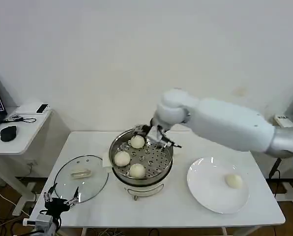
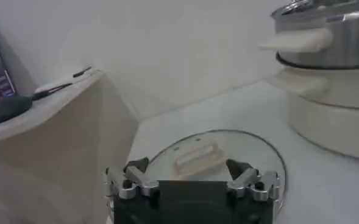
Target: Take steamed baozi put them in steamer then cover it.
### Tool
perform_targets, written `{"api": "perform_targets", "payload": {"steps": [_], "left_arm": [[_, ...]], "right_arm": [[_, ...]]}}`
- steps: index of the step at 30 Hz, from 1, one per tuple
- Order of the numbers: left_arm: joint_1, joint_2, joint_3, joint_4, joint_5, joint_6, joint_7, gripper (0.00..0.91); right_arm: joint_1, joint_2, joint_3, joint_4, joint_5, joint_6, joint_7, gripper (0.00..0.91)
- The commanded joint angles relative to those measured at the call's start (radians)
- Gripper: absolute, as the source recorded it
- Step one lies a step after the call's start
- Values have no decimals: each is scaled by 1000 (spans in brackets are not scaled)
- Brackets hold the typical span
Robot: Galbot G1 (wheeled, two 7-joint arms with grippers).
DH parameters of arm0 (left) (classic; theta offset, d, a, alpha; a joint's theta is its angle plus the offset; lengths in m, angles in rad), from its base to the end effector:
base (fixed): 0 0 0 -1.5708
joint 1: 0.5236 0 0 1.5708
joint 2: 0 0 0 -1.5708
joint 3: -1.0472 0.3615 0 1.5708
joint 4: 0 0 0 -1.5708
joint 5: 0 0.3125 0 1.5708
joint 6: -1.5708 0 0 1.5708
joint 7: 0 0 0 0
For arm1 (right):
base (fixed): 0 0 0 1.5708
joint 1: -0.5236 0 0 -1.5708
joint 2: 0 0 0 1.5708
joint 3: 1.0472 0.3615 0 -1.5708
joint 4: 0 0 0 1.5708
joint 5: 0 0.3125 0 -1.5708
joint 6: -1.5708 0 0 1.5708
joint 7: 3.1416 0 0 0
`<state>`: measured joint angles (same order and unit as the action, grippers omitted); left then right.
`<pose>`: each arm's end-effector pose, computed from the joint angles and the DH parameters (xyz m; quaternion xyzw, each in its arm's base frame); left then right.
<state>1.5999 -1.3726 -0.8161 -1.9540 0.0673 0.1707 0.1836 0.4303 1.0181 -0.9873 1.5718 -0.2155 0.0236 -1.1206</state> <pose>0.1189 0.1301 -0.3358 0.0094 -0.9717 -0.1630 0.1704 0.4709 0.0759 -0.0253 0.5784 -0.3123 0.7531 0.0280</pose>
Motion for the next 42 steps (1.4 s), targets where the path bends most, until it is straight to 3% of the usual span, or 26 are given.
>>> {"api": "perform_targets", "payload": {"steps": [1, 6, 8, 11, 14, 19, 23, 42], "left_arm": [[3, 0, 12, -14, -5, 1, 1, 907], [0, 13, 24, -13, -3, 2, 3, 907], [2, 17, 27, -15, -2, 2, 2, 907], [15, 15, 25, -34, -7, 2, 1, 907], [22, 14, 26, -40, -6, 1, 1, 907], [26, 18, 29, -38, -4, 2, 0, 907], [31, 19, 23, -39, -2, 2, 1, 907], [37, 19, 0, -32, -4, 4, 4, 907]], "right_arm": [[33, -312, 15, 48, 232, -394, 87, 907], [-33, -440, 49, 51, 316, -520, -3, 907], [-52, -471, 55, 46, 302, -522, -20, 907], [-86, -522, 57, 39, 204, -530, -116, 907], [-154, -541, 91, 18, 188, -544, -133, 907], [-286, -550, 152, -41, 123, -531, -136, 907], [-425, -545, 228, -87, -1, -484, -128, 907], [-573, -452, 275, -206, -97, -446, -86, 907]]}}
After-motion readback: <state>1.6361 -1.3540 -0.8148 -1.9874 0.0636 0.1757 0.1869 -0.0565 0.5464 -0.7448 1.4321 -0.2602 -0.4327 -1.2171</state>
